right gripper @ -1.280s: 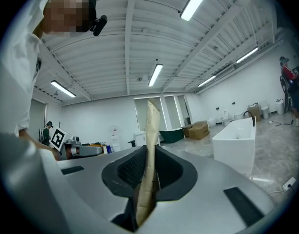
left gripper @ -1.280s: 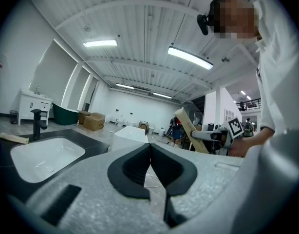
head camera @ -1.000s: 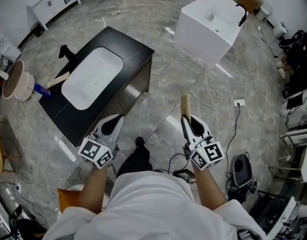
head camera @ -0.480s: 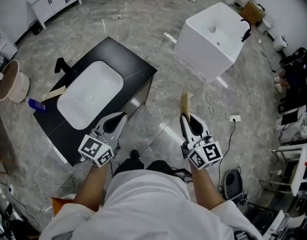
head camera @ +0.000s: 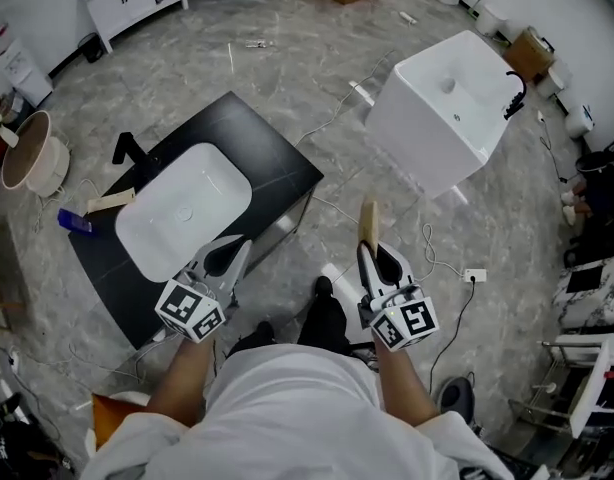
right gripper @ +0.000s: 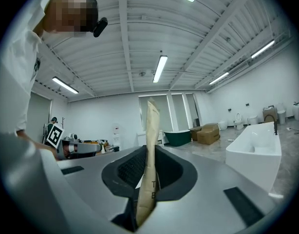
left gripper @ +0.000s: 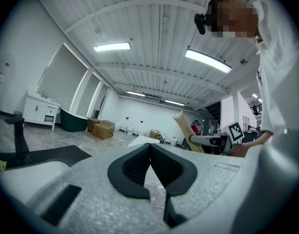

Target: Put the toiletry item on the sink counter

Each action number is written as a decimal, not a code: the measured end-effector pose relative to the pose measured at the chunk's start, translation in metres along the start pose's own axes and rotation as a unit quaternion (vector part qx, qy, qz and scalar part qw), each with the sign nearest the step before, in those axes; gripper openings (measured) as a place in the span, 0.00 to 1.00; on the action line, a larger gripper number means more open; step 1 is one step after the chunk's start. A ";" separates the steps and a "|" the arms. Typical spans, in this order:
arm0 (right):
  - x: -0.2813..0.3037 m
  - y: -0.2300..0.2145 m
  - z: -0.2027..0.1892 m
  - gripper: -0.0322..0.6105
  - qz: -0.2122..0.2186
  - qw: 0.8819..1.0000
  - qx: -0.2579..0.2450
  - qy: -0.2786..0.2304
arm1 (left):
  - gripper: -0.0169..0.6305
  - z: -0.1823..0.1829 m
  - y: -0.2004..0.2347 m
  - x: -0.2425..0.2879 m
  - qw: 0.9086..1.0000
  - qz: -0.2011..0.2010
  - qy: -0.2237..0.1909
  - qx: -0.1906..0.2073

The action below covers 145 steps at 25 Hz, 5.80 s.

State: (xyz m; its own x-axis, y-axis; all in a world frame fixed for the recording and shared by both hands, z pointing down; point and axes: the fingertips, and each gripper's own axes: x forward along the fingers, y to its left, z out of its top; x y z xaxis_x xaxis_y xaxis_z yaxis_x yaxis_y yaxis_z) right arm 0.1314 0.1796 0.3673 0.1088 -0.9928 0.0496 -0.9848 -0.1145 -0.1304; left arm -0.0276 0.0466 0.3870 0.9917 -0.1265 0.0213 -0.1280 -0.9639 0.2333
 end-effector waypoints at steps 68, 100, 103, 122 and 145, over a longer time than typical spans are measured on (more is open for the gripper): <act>0.447 -0.035 -0.097 0.12 0.298 0.915 -0.154 0.224 | 0.05 -0.037 0.293 0.101 0.949 0.307 0.041 -0.058; 0.459 -0.029 -0.241 0.12 0.321 0.854 -0.193 0.362 | 0.05 -0.112 0.314 0.114 0.938 0.319 0.065 -0.116; 0.459 -0.027 -0.245 0.12 0.323 0.850 -0.196 0.366 | 0.05 -0.117 0.313 0.112 0.937 0.320 0.069 -0.122; 0.454 -0.025 -0.266 0.12 0.328 0.832 -0.218 0.392 | 0.05 -0.132 0.300 0.114 0.940 0.303 0.077 -0.137; 0.439 0.001 -0.262 0.26 0.362 0.820 -0.202 0.395 | 0.05 -0.127 0.292 0.098 0.942 0.300 0.065 -0.133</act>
State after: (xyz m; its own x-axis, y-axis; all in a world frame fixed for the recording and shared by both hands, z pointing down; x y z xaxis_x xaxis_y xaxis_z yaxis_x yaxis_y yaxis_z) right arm 0.1425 -0.2473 0.6482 -0.4879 -0.4458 0.7505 -0.7350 0.6736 -0.0776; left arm 0.0336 -0.2175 0.5804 0.7369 -0.5831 0.3419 -0.6759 -0.6333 0.3769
